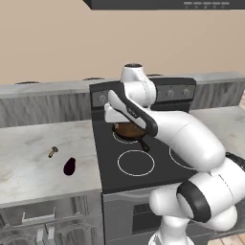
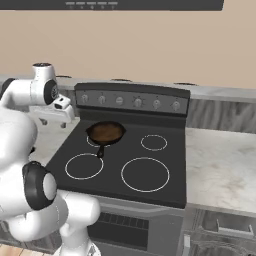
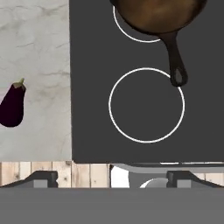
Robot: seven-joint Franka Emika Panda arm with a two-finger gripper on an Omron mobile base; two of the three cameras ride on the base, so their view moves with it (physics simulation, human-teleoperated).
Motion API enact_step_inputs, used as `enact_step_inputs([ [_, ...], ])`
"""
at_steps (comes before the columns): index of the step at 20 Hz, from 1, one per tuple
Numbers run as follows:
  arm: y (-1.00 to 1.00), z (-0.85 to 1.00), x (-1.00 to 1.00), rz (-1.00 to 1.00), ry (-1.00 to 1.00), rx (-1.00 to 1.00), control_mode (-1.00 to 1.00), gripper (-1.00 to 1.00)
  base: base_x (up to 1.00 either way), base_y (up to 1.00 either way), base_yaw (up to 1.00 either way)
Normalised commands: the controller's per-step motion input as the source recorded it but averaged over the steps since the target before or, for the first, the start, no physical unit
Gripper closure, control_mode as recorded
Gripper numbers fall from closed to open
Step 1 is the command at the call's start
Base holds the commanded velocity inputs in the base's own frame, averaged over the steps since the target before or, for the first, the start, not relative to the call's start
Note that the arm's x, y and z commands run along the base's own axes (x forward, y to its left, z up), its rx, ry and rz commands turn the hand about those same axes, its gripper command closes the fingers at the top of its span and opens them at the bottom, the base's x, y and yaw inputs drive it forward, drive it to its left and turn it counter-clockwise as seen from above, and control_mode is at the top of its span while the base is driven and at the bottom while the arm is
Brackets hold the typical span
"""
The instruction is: Put the mushroom and eggplant in the pan. Then turn on the rear left burner and set the heat to medium.
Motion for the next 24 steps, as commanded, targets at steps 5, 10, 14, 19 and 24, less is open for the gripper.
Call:
enact_step_inputs([
  [5, 0.62, -0.23, 0.05, -0.07, 0.15, 0.00, -1.00, -1.00, 0.00, 0.00, 0.00],
  [10, 0.56, -0.13, 0.11, -0.07, 0.09, 0.00, -1.00, -1.00, 0.00, 0.00, 0.00],
  [14, 0.47, -0.01, 0.19, -0.08, 0.05, -0.03, -1.00, -1.00, 0.00, 0.00, 0.00],
  [19, 0.08, -0.08, 0.00, 0.00, 0.04, -0.03, -1.00, -1.00, 0.00, 0.00, 0.00],
  [24, 0.29, -0.18, 0.00, 0.00, 0.02, 0.00, -1.00, -1.00, 0.00, 0.00, 0.00],
])
